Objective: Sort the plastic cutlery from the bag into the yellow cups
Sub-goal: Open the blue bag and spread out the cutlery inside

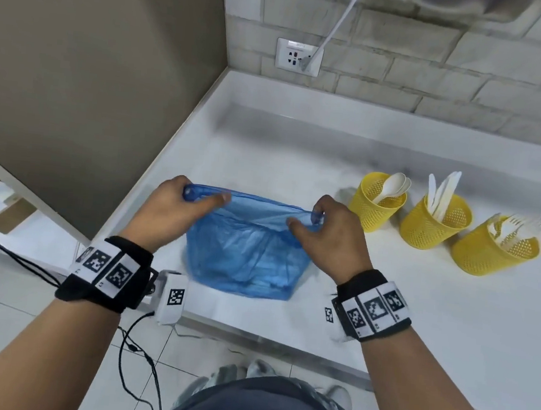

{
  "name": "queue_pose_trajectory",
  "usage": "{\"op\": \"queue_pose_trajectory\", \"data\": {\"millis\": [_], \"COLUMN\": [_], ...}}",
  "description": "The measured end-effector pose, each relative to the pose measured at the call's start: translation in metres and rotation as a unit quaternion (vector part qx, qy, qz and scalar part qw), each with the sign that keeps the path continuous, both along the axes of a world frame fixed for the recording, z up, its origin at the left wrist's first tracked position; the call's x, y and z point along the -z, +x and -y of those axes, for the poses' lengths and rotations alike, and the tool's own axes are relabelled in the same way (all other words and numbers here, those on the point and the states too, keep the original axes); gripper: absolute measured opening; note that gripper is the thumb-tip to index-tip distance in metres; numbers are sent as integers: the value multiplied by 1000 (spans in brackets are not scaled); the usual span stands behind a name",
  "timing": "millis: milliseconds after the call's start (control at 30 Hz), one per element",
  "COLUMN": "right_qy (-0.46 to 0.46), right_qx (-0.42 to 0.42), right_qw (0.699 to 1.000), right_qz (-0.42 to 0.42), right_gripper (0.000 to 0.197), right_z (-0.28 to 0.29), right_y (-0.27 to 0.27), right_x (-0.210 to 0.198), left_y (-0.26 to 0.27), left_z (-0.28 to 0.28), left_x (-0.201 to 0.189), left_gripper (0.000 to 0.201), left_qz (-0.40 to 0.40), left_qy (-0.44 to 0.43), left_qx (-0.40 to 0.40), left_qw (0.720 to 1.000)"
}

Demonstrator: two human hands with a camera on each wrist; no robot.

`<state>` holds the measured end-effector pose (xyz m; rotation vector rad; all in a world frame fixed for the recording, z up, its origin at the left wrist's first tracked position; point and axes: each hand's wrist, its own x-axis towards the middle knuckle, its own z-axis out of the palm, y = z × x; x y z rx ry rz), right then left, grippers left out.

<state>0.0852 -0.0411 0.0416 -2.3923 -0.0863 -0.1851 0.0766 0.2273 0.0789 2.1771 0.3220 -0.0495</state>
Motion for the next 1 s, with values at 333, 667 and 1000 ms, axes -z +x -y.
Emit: {"op": "queue_pose_trajectory", "data": {"millis": [333,667,1000], "right_qy": [395,714,739], "right_qx": [68,74,106], "right_qw": [902,644,583], "right_qz": [-161,-265,-322], "right_gripper": [37,18,24], "right_z": [8,9,13], "right_y": [-9,-6,-3], "right_x": [7,-3,11], "left_y": [-10,0,-5], "left_z": [-16,-29,-29], "left_x": [13,9,27], "left_gripper": [17,27,21], "left_qz": [89,-103,-189], "left_qy": [-147,-553,-520], "left_qx": [-116,-195,-130], "left_qw": [978,804,823]}}
